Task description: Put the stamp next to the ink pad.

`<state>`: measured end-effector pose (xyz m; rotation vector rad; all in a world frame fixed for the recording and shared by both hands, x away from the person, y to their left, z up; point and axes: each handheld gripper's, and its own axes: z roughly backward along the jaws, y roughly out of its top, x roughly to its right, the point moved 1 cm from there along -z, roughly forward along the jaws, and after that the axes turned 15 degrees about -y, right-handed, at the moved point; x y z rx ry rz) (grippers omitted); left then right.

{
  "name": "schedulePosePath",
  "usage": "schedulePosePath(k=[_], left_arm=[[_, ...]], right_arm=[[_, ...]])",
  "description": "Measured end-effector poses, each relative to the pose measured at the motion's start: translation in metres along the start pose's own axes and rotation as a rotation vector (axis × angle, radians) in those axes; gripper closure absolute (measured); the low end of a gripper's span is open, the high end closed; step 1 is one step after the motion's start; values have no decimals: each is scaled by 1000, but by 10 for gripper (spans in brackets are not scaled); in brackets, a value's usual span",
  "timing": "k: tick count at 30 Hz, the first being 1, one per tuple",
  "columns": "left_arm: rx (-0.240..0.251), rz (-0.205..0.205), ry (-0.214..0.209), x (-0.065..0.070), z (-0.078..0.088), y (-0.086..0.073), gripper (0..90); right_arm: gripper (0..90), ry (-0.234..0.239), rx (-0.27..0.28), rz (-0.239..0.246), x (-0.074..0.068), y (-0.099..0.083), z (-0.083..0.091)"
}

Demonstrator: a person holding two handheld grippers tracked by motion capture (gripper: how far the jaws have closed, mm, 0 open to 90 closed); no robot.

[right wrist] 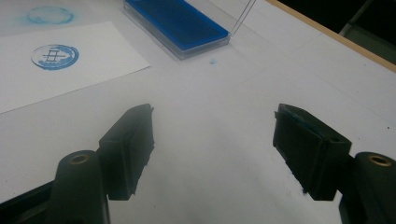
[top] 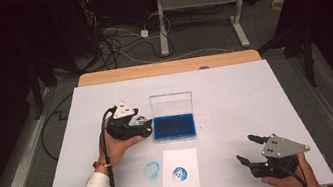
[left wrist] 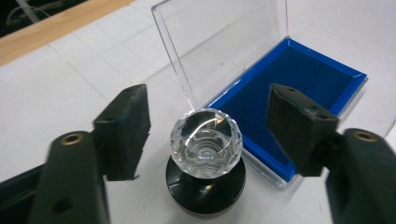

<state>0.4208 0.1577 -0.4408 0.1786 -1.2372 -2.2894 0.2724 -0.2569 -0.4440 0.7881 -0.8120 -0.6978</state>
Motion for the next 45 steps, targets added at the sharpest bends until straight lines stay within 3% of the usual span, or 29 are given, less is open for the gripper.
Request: schedulePosePath(k=[7, 17, 24, 35, 45], left_arm=[[60, -22, 35, 6, 12, 4, 179], [49, -64, 65, 14, 20, 7, 161], [43, -81, 52, 19, 22, 9, 161], [44, -153, 45, 38, 26, 17, 166], [55, -182, 42, 46, 35, 18, 164]], right_arm=[[293, -7, 4, -4, 1, 0, 0], [292, -10, 6, 2, 0, 1, 1], [292, -21, 5, 0, 1, 1, 1], [293, -32, 5, 2, 1, 1, 2], [294, -35, 4, 1, 1, 1, 2]])
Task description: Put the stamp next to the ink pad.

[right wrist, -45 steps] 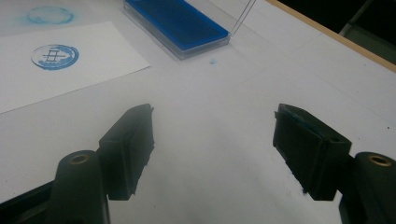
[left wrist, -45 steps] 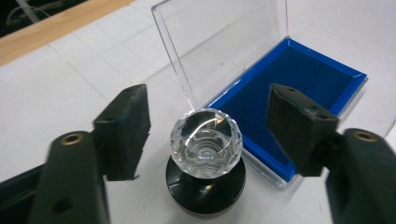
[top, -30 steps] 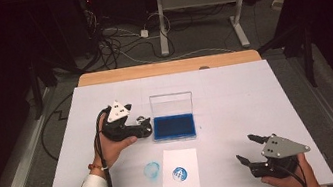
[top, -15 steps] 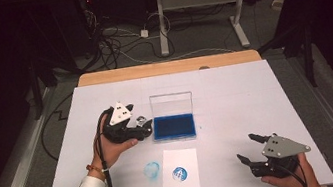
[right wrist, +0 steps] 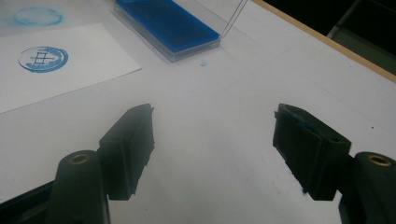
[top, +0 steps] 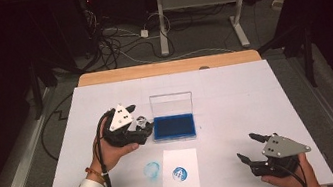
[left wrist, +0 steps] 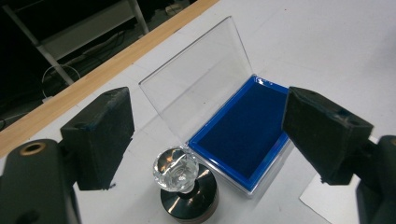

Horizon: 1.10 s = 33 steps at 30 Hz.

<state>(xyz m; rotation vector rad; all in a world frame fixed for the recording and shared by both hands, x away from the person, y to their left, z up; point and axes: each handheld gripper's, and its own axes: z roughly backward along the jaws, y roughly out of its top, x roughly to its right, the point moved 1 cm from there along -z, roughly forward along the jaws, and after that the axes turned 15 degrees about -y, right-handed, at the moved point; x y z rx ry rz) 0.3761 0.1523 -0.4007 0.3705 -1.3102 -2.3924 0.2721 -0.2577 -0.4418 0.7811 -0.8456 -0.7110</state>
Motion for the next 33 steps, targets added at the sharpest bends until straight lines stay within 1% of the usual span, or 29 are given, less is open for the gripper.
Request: schedulePosePath(k=[5, 8, 10, 12, 13, 14, 20, 22, 25, 27, 29, 33], left_arm=[[2, -23, -8, 6, 3, 1, 162], [17, -41, -10, 10, 6, 2, 161], [19, -64, -1, 12, 8, 2, 161], [16, -72, -4, 16, 9, 2, 161], [19, -87, 2, 18, 10, 2, 161], [21, -81, -6, 20, 10, 1, 161], [23, -128, 4, 31, 17, -5, 161], [27, -135, 8, 34, 20, -8, 161], [19, -148, 15, 38, 22, -13, 161], [11, -152, 13, 41, 23, -16, 161], [8, -158, 13, 43, 25, -18, 161], [3, -162, 10, 48, 28, -24, 161]], right_arm=[[294, -4, 1, 2, 0, 0, 0], [291, -2, 5, 3, 0, 0, 1], [289, 1, 9, 1, 0, 1, 1], [289, -1, 14, 0, 0, 1, 2], [288, -3, 18, -2, 0, 1, 2], [288, -4, 22, -3, 0, 2, 2], [287, -16, 32, -12, 2, 2, 2], [285, -19, 36, -15, 2, 3, 2], [279, -28, 49, -22, 2, 4, 2], [266, -44, 50, -23, 2, 5, 2], [242, -51, 54, -28, 2, 5, 3], [222, -69, 61, -37, 2, 6, 3]])
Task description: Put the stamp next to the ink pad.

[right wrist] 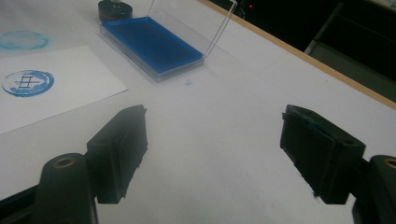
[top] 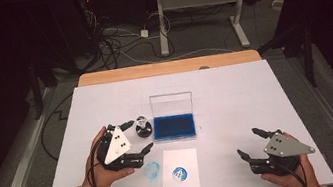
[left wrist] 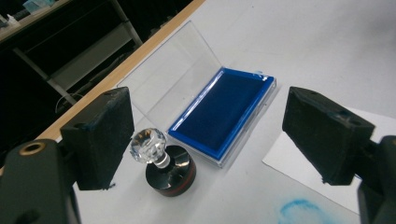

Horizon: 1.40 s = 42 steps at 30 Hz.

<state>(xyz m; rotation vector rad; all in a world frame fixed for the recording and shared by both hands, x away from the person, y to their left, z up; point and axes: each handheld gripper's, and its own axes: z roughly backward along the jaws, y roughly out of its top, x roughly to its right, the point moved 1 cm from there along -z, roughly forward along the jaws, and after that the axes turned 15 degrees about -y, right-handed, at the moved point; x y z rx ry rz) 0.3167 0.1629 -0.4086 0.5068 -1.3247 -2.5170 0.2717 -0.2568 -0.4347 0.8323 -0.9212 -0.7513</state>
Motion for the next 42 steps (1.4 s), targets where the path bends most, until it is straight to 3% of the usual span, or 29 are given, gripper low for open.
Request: schedulePosePath(k=[9, 22, 28, 42], left_arm=[[-28, 20, 2, 7, 4, -19, 161], [-62, 33, 41, 14, 8, -39, 161], [-70, 39, 22, 16, 11, -48, 161], [-119, 77, 34, 20, 12, -72, 161]], right_arm=[[163, -29, 18, -16, 2, 2, 2], [162, -59, 26, -9, 1, 2, 2], [162, -61, 24, -6, 1, 2, 2], [164, -70, 17, -3, 1, 0, 3]])
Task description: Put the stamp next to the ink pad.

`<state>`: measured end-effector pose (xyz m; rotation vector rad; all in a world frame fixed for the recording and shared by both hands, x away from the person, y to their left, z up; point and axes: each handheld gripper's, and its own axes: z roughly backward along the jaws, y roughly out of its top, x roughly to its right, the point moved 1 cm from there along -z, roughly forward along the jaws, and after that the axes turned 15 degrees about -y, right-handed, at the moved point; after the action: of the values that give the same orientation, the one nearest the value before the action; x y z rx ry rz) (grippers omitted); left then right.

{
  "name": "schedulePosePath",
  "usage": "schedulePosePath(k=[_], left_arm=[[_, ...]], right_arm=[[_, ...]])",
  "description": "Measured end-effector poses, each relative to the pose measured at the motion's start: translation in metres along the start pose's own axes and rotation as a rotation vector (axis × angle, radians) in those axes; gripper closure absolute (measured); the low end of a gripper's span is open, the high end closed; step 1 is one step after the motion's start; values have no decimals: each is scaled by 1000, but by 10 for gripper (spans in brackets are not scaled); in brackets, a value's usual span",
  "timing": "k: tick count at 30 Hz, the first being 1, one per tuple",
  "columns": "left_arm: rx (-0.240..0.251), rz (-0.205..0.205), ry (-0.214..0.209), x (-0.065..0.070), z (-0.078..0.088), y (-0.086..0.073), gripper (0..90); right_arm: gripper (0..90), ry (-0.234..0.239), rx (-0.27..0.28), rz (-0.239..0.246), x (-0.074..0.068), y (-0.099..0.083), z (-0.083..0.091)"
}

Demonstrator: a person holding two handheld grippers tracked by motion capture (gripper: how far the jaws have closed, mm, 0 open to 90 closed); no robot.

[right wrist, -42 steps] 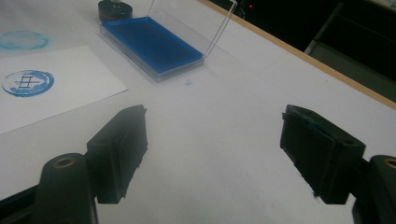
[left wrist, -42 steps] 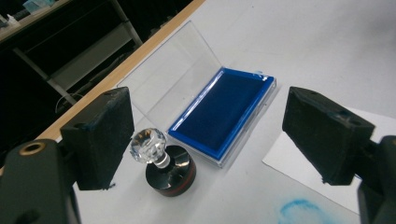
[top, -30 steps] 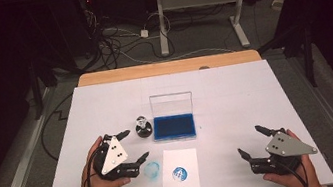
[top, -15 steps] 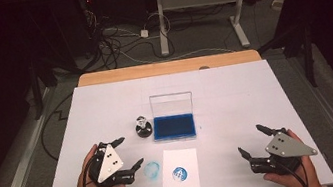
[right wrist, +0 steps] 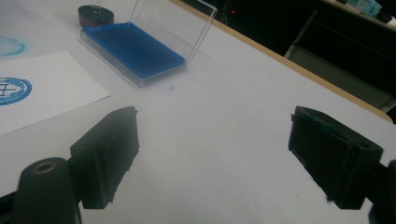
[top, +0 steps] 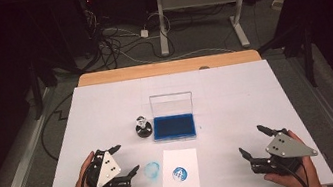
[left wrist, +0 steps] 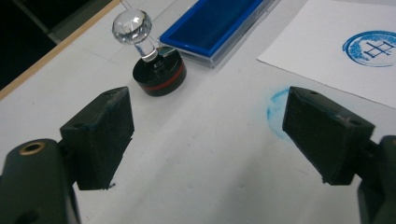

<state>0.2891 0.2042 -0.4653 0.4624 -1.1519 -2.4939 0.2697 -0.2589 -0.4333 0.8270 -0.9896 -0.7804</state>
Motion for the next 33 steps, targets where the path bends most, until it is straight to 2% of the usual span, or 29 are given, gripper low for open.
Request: schedulePosePath(k=[11, 18, 20, 26, 33], left_arm=[[-16, 74, 3, -7, 7, -23, 162], [-48, 85, -6, -8, 8, -36, 161], [-59, 103, -11, -8, 8, -38, 161], [-57, 76, -11, -7, 7, -36, 161], [-31, 79, -4, -7, 11, -36, 161]], right_arm=[[165, -2, -10, -11, 3, -4, -2], [166, -6, -20, -12, 5, -7, 1], [166, -11, -23, -13, 5, -8, 3], [167, -16, -19, -8, 4, -9, 7], [167, -20, -19, -1, 3, -8, 8]])
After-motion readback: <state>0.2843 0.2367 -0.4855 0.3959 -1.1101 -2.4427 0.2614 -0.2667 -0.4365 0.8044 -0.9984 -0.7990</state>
